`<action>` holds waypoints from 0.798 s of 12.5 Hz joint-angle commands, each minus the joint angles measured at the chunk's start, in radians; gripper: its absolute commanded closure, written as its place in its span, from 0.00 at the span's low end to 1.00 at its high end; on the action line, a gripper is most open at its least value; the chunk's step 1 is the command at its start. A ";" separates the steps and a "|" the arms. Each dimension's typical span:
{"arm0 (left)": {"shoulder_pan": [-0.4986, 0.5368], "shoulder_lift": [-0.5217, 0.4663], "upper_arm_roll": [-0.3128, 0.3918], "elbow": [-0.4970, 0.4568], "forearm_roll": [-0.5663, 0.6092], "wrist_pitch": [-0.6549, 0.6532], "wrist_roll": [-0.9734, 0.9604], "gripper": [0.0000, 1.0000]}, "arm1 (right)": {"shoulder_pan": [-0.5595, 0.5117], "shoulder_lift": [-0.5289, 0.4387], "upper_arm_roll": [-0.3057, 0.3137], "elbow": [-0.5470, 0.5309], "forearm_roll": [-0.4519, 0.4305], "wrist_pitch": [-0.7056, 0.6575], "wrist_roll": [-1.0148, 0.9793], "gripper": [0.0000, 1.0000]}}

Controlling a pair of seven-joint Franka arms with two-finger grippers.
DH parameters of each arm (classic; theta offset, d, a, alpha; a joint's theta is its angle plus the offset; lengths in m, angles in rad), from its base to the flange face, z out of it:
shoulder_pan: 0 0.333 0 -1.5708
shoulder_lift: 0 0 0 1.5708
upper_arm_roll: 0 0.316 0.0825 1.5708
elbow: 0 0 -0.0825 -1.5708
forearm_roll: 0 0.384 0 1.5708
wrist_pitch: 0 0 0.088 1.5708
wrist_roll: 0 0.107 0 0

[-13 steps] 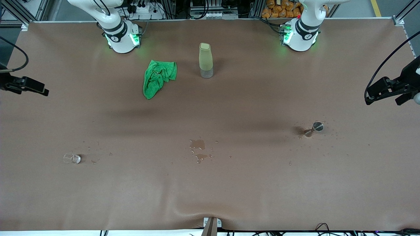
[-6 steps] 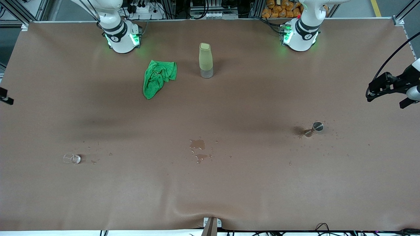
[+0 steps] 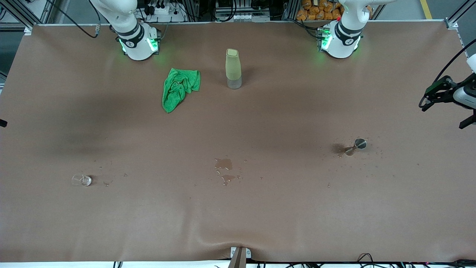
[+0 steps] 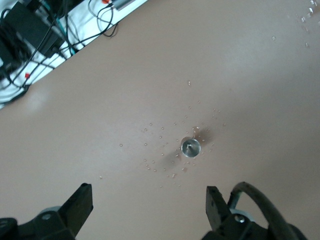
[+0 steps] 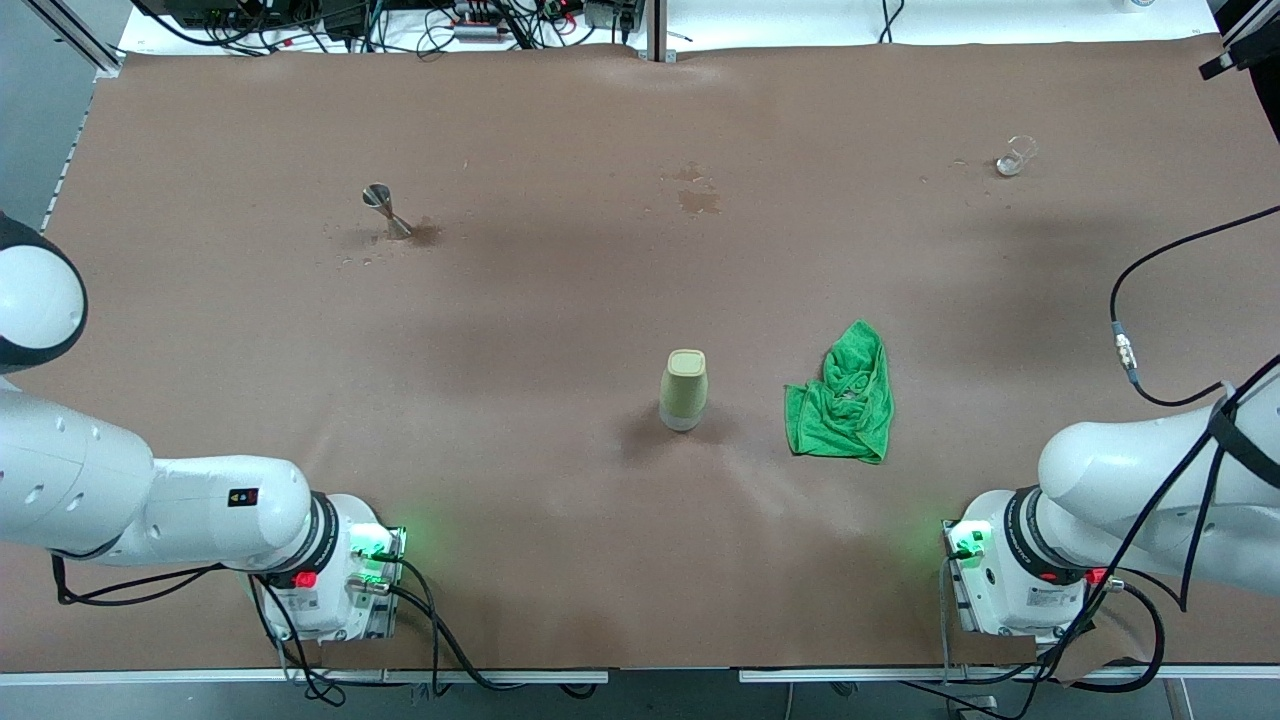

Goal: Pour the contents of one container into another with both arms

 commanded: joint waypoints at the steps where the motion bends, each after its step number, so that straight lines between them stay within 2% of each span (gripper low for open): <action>1: 0.039 0.004 0.013 0.007 -0.122 0.013 0.200 0.00 | -0.042 0.102 0.017 0.047 0.147 -0.006 -0.234 0.00; 3: 0.097 0.016 0.013 0.000 -0.253 0.013 0.279 0.00 | -0.074 0.152 0.017 0.046 0.219 0.001 -0.380 0.00; 7: 0.160 0.045 0.015 -0.014 -0.380 0.006 0.472 0.00 | -0.129 0.234 0.017 0.046 0.327 0.015 -0.762 0.00; 10: 0.217 0.055 0.013 -0.077 -0.495 0.006 0.609 0.00 | -0.164 0.283 0.019 0.032 0.389 0.024 -0.972 0.00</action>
